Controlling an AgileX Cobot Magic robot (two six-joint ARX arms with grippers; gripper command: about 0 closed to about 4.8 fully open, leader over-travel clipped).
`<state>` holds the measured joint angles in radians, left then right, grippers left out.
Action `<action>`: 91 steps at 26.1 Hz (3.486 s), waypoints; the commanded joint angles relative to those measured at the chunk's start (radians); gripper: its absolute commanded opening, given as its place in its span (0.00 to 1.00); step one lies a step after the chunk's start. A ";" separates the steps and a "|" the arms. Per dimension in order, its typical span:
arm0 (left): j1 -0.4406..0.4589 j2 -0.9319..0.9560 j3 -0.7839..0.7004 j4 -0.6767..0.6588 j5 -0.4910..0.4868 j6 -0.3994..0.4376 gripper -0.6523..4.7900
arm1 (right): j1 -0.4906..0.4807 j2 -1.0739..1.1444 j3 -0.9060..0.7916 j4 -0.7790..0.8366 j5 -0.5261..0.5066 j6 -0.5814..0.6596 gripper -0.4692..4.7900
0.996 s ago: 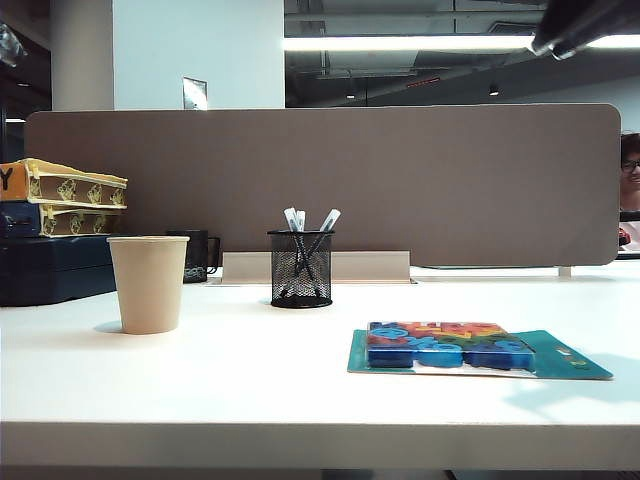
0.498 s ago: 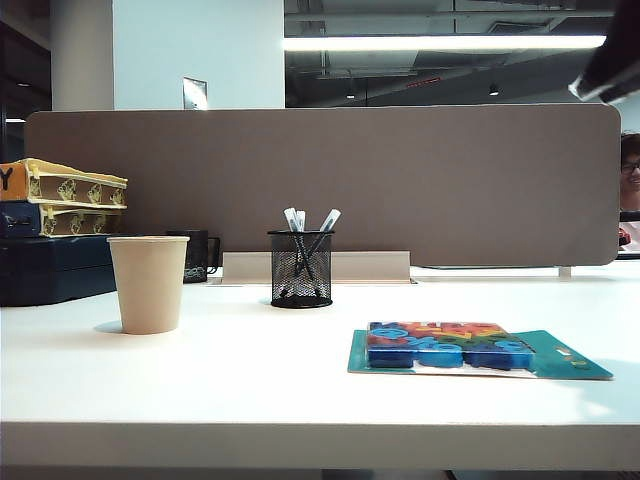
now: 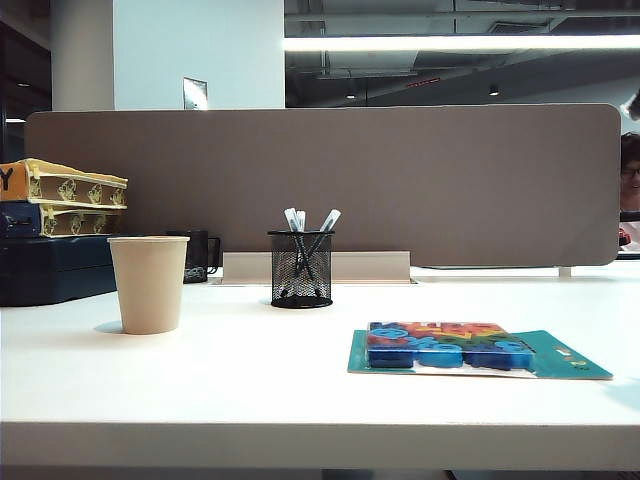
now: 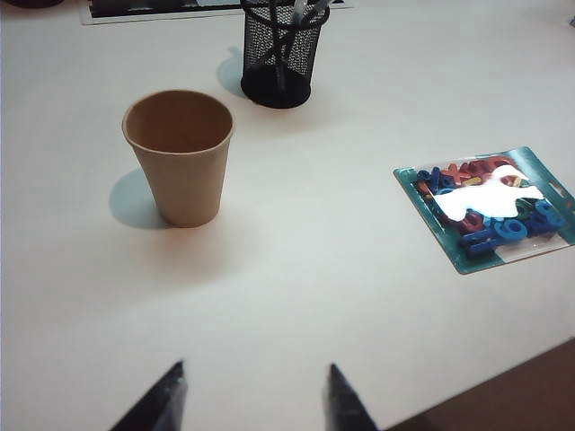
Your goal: Pick up one pen and put it in the pen container.
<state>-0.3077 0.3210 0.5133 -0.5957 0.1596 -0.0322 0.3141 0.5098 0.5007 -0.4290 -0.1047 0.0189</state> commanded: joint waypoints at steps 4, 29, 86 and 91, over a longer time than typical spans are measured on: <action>0.001 -0.072 -0.019 0.009 -0.030 -0.011 0.47 | 0.000 -0.113 -0.061 0.006 0.019 0.075 0.31; 0.001 -0.197 -0.180 0.200 -0.194 -0.200 0.47 | 0.001 -0.219 -0.176 0.108 0.206 0.145 0.31; 0.001 -0.195 -0.485 0.357 -0.280 -0.078 0.46 | 0.000 -0.218 -0.492 0.321 0.379 0.122 0.33; 0.001 -0.195 -0.486 0.359 -0.279 -0.073 0.46 | 0.000 -0.218 -0.492 0.322 0.379 0.111 0.33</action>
<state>-0.3077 0.1257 0.0338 -0.2420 -0.1169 -0.1101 0.3145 0.2920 0.0067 -0.1234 0.2691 0.1333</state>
